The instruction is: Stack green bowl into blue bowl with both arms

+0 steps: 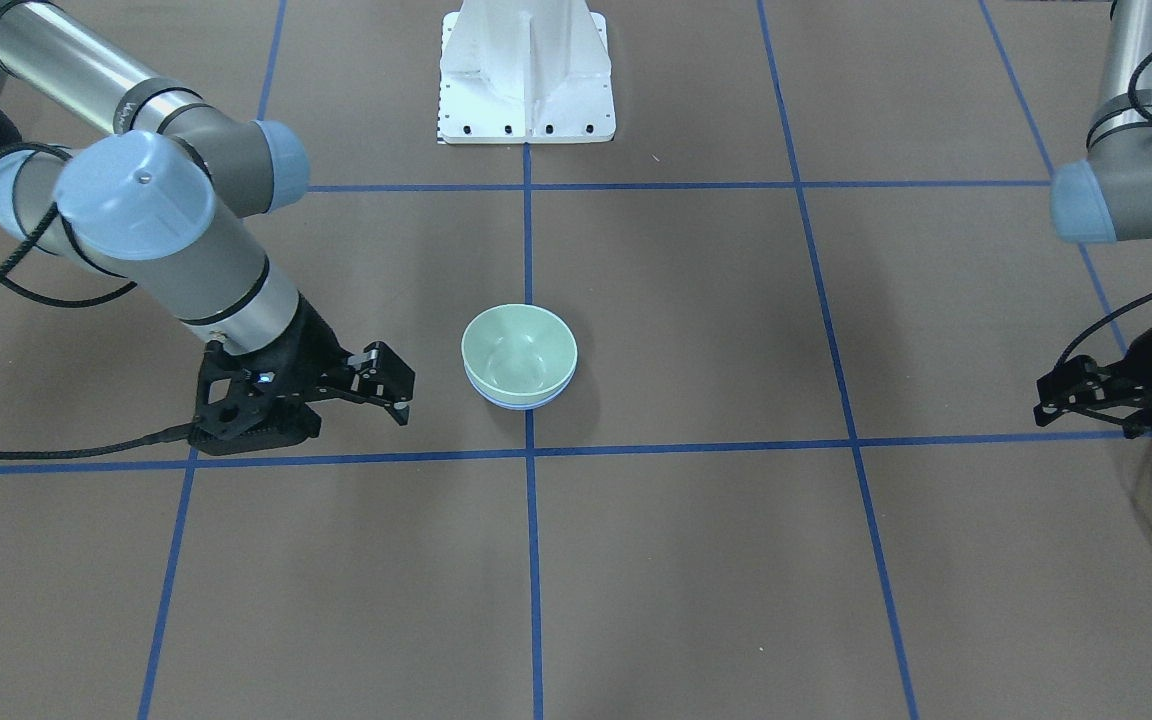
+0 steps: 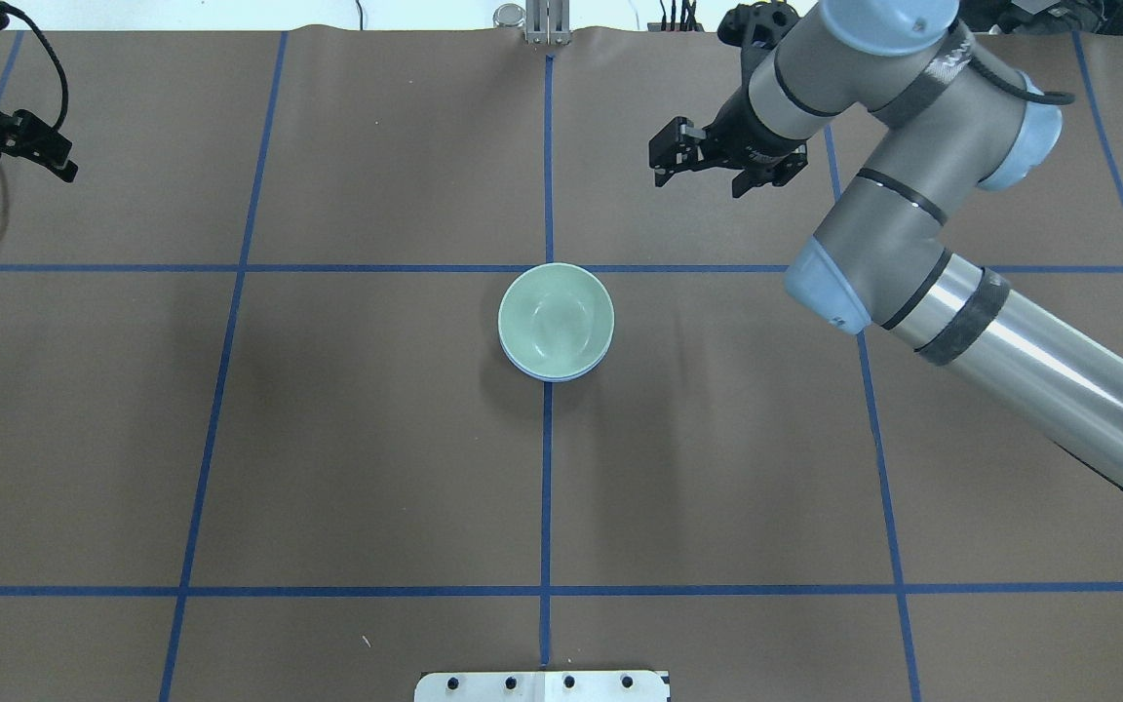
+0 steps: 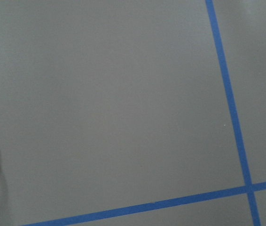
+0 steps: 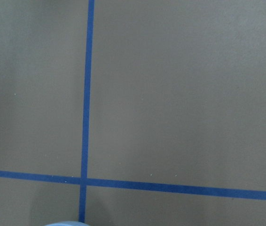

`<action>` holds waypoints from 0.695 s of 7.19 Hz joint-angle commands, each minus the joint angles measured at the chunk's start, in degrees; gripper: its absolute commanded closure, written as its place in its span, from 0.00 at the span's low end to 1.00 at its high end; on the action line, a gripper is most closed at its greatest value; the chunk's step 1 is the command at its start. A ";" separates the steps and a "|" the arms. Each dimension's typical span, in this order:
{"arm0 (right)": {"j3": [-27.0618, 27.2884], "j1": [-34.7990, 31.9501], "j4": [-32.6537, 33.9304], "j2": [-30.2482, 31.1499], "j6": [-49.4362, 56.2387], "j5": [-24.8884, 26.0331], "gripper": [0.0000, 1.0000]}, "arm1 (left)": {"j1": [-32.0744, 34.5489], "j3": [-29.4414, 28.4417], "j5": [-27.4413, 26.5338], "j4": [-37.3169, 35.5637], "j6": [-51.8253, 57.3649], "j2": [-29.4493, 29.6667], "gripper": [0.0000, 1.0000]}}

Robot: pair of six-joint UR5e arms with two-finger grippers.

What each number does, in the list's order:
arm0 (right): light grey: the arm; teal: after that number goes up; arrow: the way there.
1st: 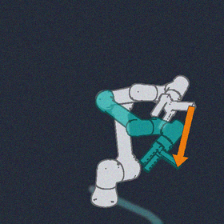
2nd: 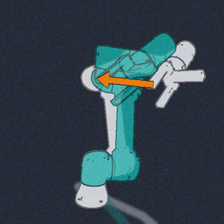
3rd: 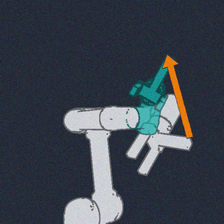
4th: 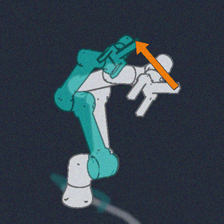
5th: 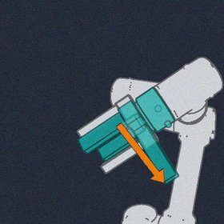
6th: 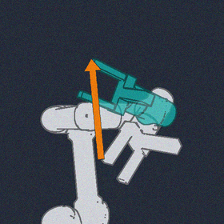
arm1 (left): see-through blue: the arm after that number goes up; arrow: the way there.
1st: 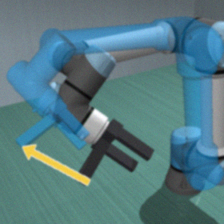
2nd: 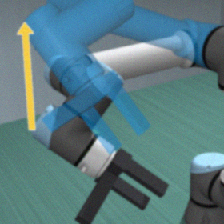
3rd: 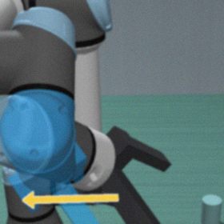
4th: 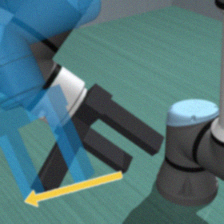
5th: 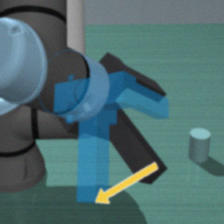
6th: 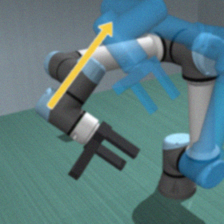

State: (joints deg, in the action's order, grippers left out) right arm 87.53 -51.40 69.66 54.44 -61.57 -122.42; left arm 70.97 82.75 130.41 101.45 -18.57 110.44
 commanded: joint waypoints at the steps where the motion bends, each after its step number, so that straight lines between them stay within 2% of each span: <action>1: 5.69 -7.36 -1.11 9.49 7.54 -4.38 0.00 | 3.37 -2.50 0.45 0.16 5.98 -1.19 0.02; 2: 7.20 -12.79 -0.76 15.02 16.13 -9.63 0.00 | 4.78 -2.68 1.15 0.16 8.44 -2.67 0.02; 3: 7.22 -18.07 -0.58 18.38 19.43 -12.64 0.00 | 5.67 -2.68 1.77 0.16 9.77 -3.30 0.02; 5: 7.66 -22.67 0.65 22.79 21.03 -13.37 0.00 | 6.55 -2.50 3.35 0.33 9.78 -4.52 0.02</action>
State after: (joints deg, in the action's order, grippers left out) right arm 94.86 -70.85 69.82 74.31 -42.47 -134.71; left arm 77.02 80.14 133.07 101.64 -9.06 106.84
